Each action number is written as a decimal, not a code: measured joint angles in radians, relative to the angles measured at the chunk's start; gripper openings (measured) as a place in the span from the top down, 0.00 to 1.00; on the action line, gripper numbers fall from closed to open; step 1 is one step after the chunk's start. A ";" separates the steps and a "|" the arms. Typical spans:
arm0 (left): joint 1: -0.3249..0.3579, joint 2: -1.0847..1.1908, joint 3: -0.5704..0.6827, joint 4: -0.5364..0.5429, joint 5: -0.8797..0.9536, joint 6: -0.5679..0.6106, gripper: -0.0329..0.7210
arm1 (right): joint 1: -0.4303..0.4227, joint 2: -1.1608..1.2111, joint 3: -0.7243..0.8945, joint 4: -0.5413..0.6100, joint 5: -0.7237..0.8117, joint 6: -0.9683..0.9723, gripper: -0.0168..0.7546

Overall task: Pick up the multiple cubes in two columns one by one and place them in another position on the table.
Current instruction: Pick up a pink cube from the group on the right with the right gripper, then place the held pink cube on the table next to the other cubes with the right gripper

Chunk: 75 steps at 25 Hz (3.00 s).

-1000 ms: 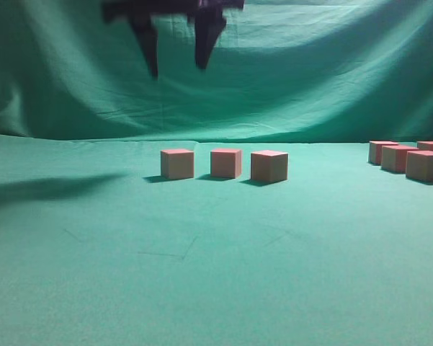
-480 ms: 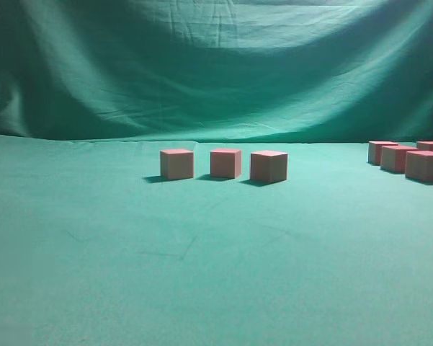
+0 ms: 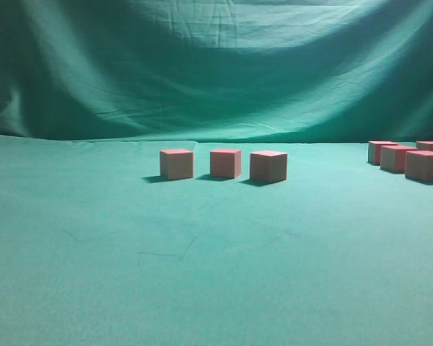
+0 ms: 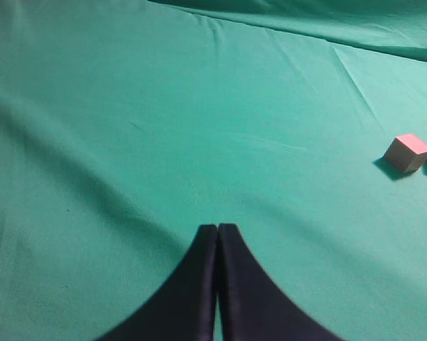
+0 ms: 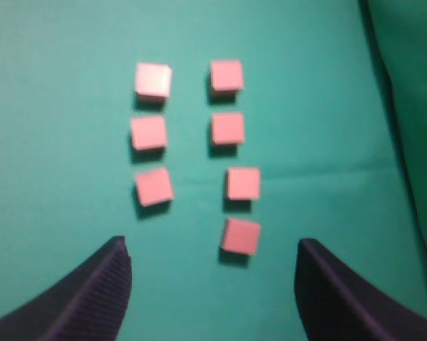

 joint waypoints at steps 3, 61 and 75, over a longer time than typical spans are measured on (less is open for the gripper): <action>0.000 0.000 0.000 0.000 0.000 0.000 0.96 | -0.102 -0.007 0.155 0.050 -0.026 0.007 0.42; 0.000 0.000 0.000 0.000 0.000 0.000 0.96 | 0.507 0.316 0.046 0.321 -0.258 0.149 0.64; 0.000 0.000 0.000 0.000 0.000 0.000 0.96 | 0.554 0.683 -0.350 0.321 -0.220 0.320 0.64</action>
